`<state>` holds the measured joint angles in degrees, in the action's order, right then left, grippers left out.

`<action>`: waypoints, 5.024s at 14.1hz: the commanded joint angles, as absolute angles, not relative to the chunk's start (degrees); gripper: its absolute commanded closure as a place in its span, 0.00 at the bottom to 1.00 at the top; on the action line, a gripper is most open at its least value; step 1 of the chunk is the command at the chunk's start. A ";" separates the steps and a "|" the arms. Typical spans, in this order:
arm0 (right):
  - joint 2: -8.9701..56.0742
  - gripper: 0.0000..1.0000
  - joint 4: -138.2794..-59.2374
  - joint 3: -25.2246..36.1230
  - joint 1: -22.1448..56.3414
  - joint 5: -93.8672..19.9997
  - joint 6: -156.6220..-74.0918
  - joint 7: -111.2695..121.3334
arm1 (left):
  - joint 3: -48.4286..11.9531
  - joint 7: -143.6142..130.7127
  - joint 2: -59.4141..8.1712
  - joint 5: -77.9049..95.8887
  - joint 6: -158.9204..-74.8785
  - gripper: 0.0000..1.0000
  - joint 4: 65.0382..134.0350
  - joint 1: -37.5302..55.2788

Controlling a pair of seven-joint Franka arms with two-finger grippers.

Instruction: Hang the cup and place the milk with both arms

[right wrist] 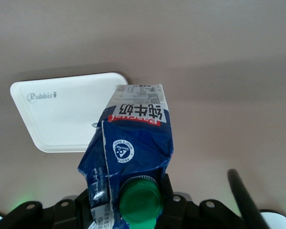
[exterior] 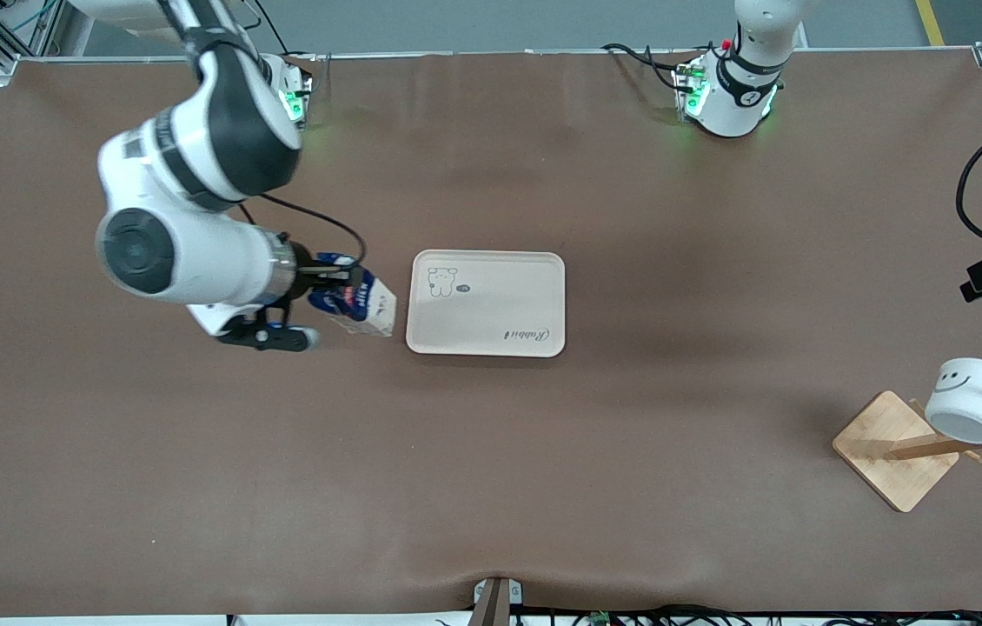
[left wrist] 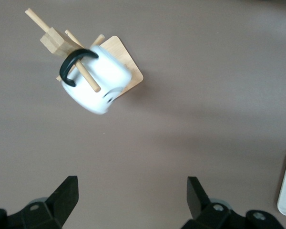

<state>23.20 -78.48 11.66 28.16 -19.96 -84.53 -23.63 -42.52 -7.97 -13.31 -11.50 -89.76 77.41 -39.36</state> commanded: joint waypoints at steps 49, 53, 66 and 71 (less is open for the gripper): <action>9.58 0.00 -107.69 10.72 3.78 0.27 -98.19 10.54 | -3.69 -5.18 5.45 -0.44 -86.13 0.00 88.68 1.14; 12.56 0.00 -94.27 10.55 4.31 0.18 -95.89 11.16 | -3.69 -5.27 5.63 -0.35 -86.13 0.00 88.77 1.23; 2.57 0.00 -85.83 10.63 5.36 0.97 -79.35 10.02 | -3.69 -5.10 5.54 -0.26 -86.22 0.00 88.59 1.32; -1.32 0.00 -87.91 10.55 5.19 1.14 -83.76 10.11 | -3.60 -4.75 5.54 -0.26 -86.22 0.00 88.59 0.97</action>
<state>1.07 -88.27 11.08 5.34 0.19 -83.35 9.97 -4.04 -4.81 4.77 -1.38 -86.54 88.56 0.91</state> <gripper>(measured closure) 0.000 0.000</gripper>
